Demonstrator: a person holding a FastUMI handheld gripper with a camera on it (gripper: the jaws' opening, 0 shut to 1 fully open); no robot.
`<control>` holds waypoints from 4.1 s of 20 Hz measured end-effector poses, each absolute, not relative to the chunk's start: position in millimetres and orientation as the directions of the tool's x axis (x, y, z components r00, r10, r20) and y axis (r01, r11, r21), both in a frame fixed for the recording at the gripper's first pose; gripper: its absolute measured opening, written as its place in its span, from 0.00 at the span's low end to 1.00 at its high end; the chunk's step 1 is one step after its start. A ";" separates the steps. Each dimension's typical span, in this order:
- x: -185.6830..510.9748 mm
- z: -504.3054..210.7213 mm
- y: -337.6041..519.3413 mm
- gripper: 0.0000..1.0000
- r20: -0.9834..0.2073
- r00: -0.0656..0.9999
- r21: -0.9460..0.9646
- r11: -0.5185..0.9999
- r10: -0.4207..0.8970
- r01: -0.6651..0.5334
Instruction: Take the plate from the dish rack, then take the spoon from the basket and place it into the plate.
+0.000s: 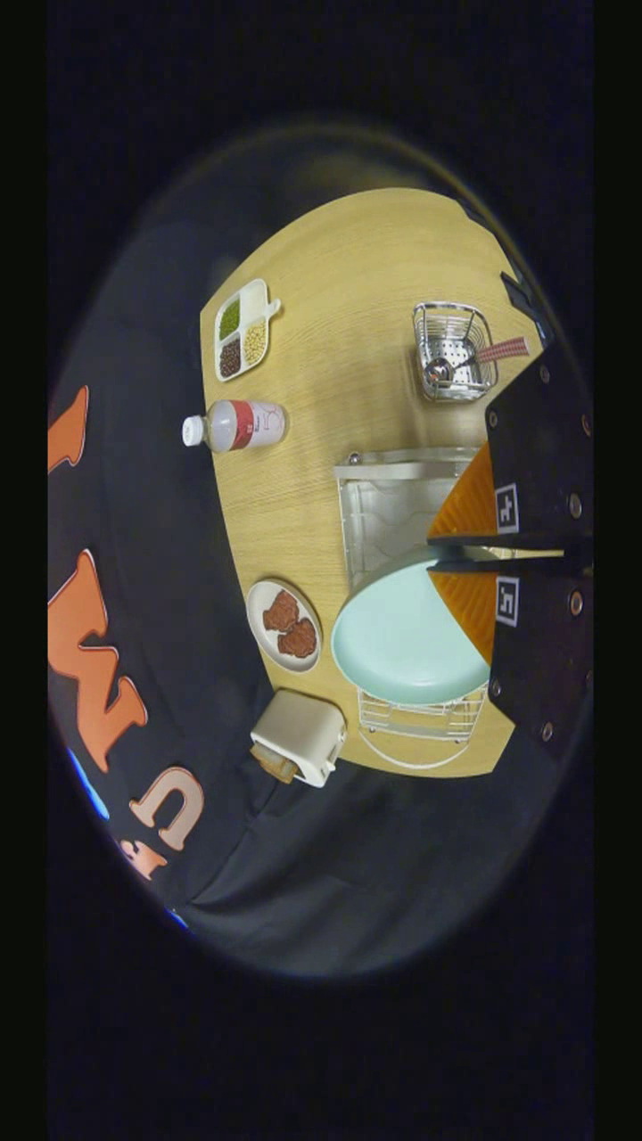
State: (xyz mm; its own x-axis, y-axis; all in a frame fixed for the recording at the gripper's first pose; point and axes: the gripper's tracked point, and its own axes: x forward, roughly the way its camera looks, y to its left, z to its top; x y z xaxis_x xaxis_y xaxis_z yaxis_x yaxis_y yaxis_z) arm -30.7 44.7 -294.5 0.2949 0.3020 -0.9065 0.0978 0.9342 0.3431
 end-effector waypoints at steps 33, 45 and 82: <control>-269.9 -379.9 4.4 0.03 -0.822 0.195 0.569 0.788 0.535 0.236; -215.6 -373.0 -35.0 0.46 -0.797 0.486 0.518 0.820 0.359 0.243; -124.2 -196.1 -45.1 0.14 -0.474 0.862 0.114 0.983 0.181 -0.144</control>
